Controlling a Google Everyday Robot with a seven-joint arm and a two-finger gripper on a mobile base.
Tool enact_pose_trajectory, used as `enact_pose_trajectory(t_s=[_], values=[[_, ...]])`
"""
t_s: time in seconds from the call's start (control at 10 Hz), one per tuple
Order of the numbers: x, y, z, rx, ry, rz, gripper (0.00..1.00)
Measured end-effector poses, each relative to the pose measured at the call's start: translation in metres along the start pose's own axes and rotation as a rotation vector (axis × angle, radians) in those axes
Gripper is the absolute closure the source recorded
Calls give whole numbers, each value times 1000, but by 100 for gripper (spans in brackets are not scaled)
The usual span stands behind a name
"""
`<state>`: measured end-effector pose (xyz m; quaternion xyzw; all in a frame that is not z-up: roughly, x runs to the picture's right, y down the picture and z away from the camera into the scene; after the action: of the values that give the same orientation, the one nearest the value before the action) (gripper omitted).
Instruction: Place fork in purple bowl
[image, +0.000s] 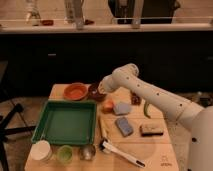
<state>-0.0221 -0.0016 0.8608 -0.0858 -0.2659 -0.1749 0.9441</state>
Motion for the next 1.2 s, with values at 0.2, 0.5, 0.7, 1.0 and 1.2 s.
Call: enact_pose_trajectory(t_s=[0.2, 0.5, 0.7, 1.0, 1.2], values=[[-4, -9, 12, -9, -10, -7, 100], [0, -18, 24, -16, -13, -4, 100], [8, -22, 30, -21, -9, 5, 100], [26, -18, 37, -38, 5, 31, 100], [33, -12, 46, -60, 10, 40, 100]])
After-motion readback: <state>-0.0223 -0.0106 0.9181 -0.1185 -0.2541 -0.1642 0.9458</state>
